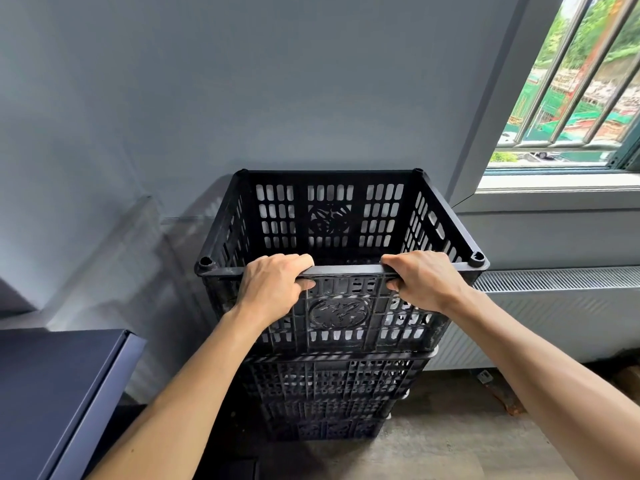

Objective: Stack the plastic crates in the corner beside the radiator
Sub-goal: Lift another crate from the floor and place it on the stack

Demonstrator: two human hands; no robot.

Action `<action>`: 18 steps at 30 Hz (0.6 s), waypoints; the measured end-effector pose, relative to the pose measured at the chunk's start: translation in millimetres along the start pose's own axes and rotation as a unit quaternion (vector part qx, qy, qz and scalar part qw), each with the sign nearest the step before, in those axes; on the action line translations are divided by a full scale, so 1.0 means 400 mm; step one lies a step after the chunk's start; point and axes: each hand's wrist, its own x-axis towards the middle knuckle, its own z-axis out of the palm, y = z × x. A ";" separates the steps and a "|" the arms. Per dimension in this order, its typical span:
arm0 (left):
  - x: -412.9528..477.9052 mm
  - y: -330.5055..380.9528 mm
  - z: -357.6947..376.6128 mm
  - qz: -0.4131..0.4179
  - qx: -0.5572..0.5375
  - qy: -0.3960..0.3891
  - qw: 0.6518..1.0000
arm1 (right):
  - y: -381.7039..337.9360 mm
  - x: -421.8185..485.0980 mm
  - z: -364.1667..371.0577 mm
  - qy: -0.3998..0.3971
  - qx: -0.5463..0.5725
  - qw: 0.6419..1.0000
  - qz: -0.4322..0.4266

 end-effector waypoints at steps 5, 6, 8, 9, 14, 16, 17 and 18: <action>0.003 0.001 -0.007 -0.002 -0.014 -0.028 0.999 | -0.002 -0.013 -0.004 0.001 0.005 1.000 -0.002; 0.002 0.001 -0.007 -0.004 -0.016 -0.032 0.999 | -0.003 -0.015 -0.005 -0.001 0.008 1.000 -0.004; 0.000 0.001 -0.007 -0.008 -0.018 -0.035 0.999 | -0.003 -0.018 -0.007 -0.002 0.010 1.000 -0.008; -0.001 0.003 -0.008 -0.009 -0.017 -0.033 0.999 | -0.004 -0.020 -0.009 -0.003 0.010 1.000 -0.009; -0.008 0.014 -0.008 -0.012 -0.022 -0.028 0.999 | 0.000 -0.027 -0.012 -0.003 0.007 1.000 -0.009; -0.011 0.017 -0.007 -0.015 -0.023 -0.027 0.999 | 0.002 -0.030 -0.012 -0.003 0.006 1.000 -0.008; -0.011 0.018 -0.007 -0.016 -0.023 -0.028 0.999 | 0.002 -0.031 -0.011 -0.003 0.005 1.000 -0.007; -0.011 0.019 -0.008 -0.017 -0.024 -0.028 0.999 | 0.002 -0.030 -0.011 -0.002 0.005 1.000 -0.006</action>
